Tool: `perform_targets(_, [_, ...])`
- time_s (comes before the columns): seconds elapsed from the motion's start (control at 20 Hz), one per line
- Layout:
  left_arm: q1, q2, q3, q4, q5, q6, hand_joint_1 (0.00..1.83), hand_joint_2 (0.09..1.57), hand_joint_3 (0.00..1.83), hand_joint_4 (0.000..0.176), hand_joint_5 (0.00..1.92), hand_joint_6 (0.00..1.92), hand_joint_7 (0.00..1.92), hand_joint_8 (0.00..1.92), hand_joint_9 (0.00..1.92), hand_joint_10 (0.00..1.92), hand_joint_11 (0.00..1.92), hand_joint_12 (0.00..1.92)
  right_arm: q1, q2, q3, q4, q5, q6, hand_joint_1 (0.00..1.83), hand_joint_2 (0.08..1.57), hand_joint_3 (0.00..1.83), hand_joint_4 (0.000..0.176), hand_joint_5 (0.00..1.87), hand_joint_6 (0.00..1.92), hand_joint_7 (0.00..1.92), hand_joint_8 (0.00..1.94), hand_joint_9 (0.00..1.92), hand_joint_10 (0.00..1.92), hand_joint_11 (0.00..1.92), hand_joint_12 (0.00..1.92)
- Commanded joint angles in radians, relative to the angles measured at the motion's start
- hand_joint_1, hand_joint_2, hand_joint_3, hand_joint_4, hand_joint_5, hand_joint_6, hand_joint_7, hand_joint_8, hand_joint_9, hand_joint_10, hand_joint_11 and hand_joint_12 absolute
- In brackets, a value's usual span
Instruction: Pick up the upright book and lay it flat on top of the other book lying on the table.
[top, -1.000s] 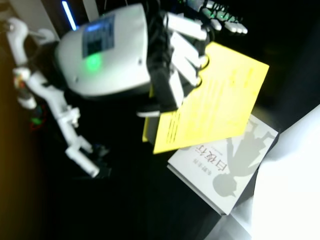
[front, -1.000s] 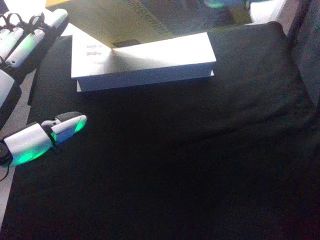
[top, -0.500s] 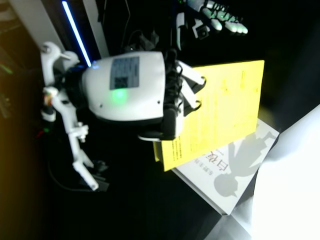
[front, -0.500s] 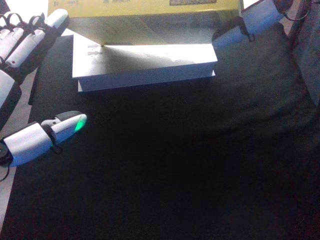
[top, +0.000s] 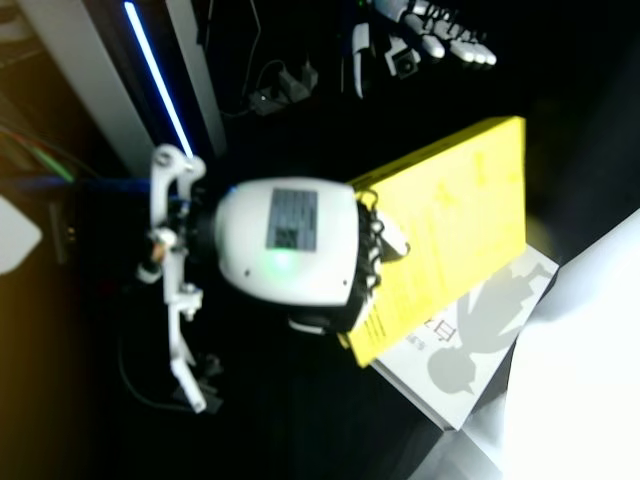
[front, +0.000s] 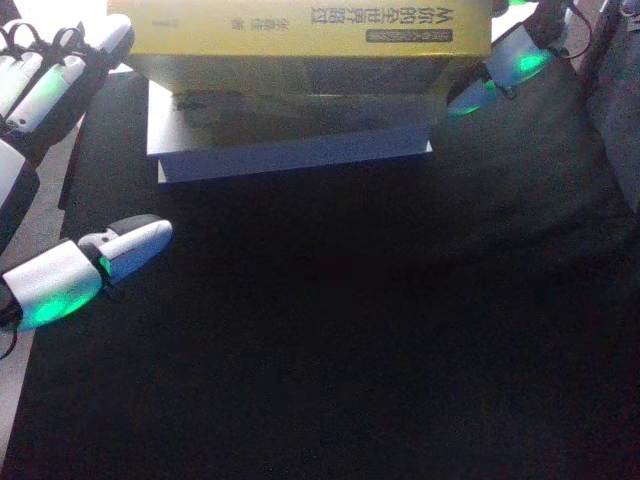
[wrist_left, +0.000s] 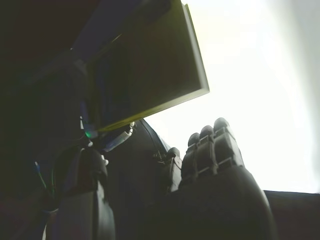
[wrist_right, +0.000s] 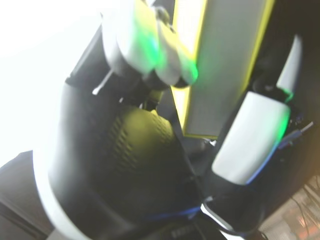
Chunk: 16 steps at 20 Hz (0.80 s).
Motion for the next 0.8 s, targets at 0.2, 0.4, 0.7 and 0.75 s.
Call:
perform_targets(0.2, [-0.009,0.0,0.006,0.03,-0.128,0.0,0.52,1.1,0.0,0.176,0.0,0.0,0.0,0.0,0.0,0.0,0.0,0.0,0.004,-0.06,0.078,0.002,-0.036,0.003,1.53,0.88,0.69,0.174,1.11,1.92,1.35,1.94,1.47,1.92,1.49,1.92])
perform_targets(0.4, [-0.009,-0.003,0.008,0.031,-0.127,0.0,0.55,1.1,0.0,0.176,0.0,0.0,0.0,0.0,0.0,0.0,0.0,0.0,0.007,-0.078,0.093,-0.039,-0.083,0.003,1.52,0.8,0.77,0.176,1.24,1.92,1.43,1.94,1.54,1.92,1.57,1.92])
perform_targets(0.7, [-0.01,-0.01,0.018,0.043,-0.122,0.0,0.59,1.11,0.0,0.176,0.0,0.0,0.0,0.0,0.0,0.0,0.0,0.0,0.008,-0.087,0.137,-0.046,-0.132,0.004,1.54,0.85,0.65,0.176,1.16,1.92,1.3,1.94,1.43,1.92,1.45,1.92])
perform_targets(0.75, [-0.01,-0.013,0.019,0.045,-0.12,0.0,0.61,1.11,0.0,0.163,0.0,0.0,0.0,0.0,0.0,0.0,0.0,0.0,0.01,-0.095,0.151,-0.046,-0.14,0.004,1.53,0.87,0.57,0.004,1.06,1.92,1.25,1.94,1.38,1.92,1.41,1.92])
